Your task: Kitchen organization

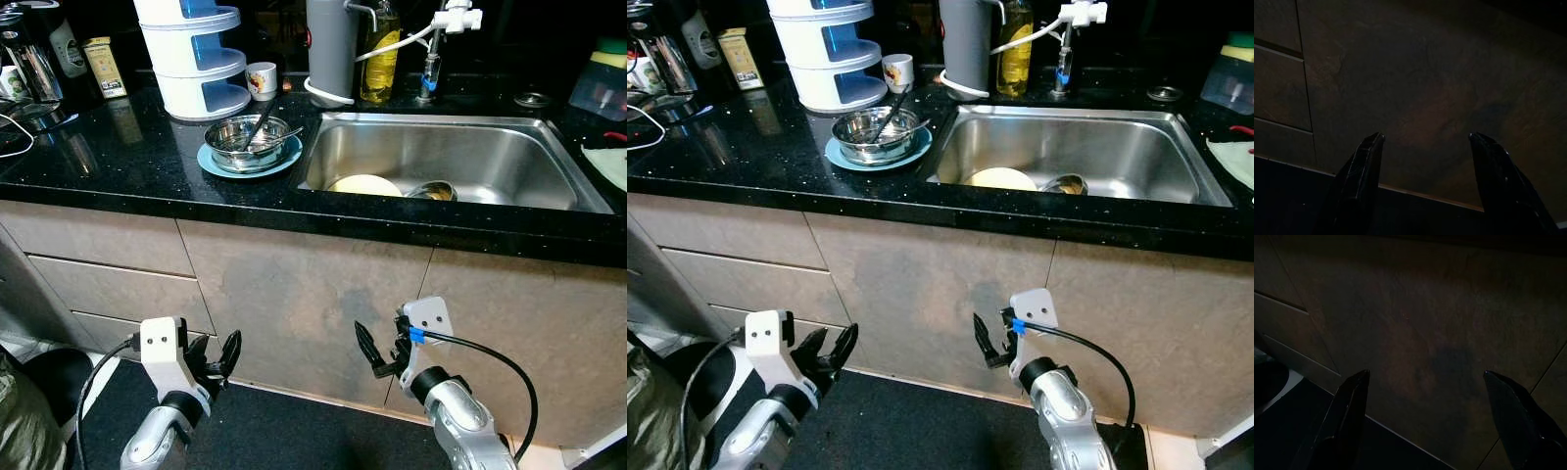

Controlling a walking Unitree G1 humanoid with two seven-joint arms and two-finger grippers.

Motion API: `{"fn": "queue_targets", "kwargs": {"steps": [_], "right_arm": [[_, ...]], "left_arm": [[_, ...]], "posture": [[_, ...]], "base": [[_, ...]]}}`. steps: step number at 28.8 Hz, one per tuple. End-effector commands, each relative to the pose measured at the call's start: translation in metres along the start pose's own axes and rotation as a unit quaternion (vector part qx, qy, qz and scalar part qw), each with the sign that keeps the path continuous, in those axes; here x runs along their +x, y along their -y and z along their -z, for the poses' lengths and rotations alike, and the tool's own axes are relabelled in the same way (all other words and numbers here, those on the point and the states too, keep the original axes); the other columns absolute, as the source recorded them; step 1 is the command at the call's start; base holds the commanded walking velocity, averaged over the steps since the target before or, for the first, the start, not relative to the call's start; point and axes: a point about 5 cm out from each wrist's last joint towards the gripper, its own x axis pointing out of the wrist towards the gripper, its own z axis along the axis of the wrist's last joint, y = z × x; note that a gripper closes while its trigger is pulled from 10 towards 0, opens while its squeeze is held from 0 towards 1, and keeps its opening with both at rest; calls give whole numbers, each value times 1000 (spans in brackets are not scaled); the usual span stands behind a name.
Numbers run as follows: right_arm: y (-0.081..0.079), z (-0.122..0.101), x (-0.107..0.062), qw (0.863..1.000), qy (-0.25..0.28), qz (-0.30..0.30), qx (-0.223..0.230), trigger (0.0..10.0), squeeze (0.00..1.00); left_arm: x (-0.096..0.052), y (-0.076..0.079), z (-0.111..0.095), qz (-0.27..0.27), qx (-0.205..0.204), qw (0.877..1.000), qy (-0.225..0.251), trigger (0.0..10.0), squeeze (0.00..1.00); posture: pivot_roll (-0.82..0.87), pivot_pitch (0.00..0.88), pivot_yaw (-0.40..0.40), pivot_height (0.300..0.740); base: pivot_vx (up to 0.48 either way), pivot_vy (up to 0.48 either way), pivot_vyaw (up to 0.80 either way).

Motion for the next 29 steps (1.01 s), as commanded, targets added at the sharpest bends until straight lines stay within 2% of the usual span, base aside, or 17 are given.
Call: {"fn": "queue_targets", "kwargs": {"steps": [1,20,29], "right_arm": [[0,1,2,1000,-6,-3,2,10000,0],[1,1,8,1000,-17,-5,-2,10000,0],[0,2,9,1000,-26,-12,3,10000,0]], "left_arm": [[0,-4,3,-10,3,1000,-8,10000,0],[6,-1,6,9,-9,1000,-26,10000,0],[6,0,5,12,2,999,-30,10000,0]], "posture": [[-12,0,10,740],[-11,0,7,740],[-15,0,12,740]], "base": [[0,0,0],[0,0,0],[0,0,0]]}}
